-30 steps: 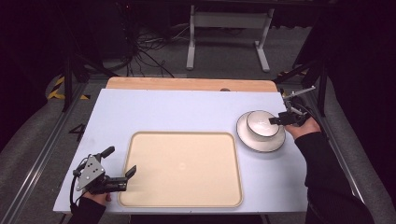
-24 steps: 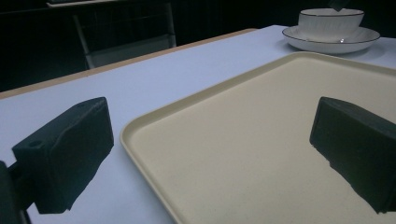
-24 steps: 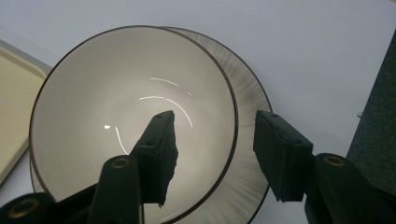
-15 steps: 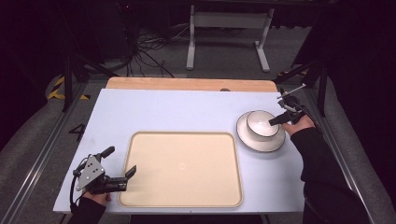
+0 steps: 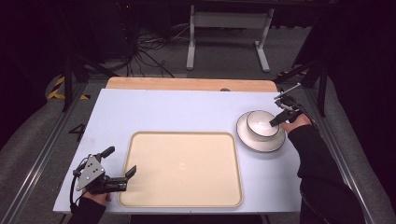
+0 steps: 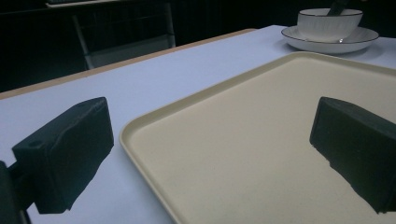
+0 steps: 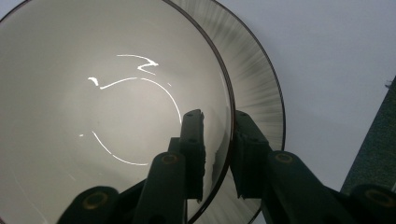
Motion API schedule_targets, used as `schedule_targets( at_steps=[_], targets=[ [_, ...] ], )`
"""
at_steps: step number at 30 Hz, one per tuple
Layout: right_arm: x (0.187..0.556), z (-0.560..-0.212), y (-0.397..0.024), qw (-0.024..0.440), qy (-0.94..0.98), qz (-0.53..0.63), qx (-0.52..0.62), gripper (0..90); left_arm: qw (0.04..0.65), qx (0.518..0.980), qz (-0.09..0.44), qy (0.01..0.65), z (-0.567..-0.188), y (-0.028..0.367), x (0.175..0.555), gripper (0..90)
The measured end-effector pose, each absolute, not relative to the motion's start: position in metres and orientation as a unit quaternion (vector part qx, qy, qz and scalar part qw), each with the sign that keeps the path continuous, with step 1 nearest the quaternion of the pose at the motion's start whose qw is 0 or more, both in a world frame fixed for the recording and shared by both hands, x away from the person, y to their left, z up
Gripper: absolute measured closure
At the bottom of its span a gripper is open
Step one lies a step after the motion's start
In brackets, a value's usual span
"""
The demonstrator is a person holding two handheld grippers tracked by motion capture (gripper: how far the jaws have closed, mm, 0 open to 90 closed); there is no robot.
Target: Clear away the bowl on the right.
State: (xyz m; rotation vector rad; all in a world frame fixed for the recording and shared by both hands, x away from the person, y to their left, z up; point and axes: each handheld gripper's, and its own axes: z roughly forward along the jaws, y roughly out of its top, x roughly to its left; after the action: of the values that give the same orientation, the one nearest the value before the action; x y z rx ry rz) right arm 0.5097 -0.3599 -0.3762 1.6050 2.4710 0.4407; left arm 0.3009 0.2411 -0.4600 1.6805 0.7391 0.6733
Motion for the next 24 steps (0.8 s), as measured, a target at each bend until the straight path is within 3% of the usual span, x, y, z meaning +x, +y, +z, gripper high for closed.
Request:
schedule_targets(
  at_steps=[8,24],
  targets=[
    [0.511,-0.374,-0.359,0.076,0.826,0.150,0.539,84.3,0.558,0.713,0.286,0.314,-0.460,0.241,0.301,0.1],
    [0.502,-0.348,-0.340,0.101,0.840,0.136,0.515,84.2,0.558,0.713,0.286,0.315,-0.460,0.241,0.301,0.2]
  ],
)
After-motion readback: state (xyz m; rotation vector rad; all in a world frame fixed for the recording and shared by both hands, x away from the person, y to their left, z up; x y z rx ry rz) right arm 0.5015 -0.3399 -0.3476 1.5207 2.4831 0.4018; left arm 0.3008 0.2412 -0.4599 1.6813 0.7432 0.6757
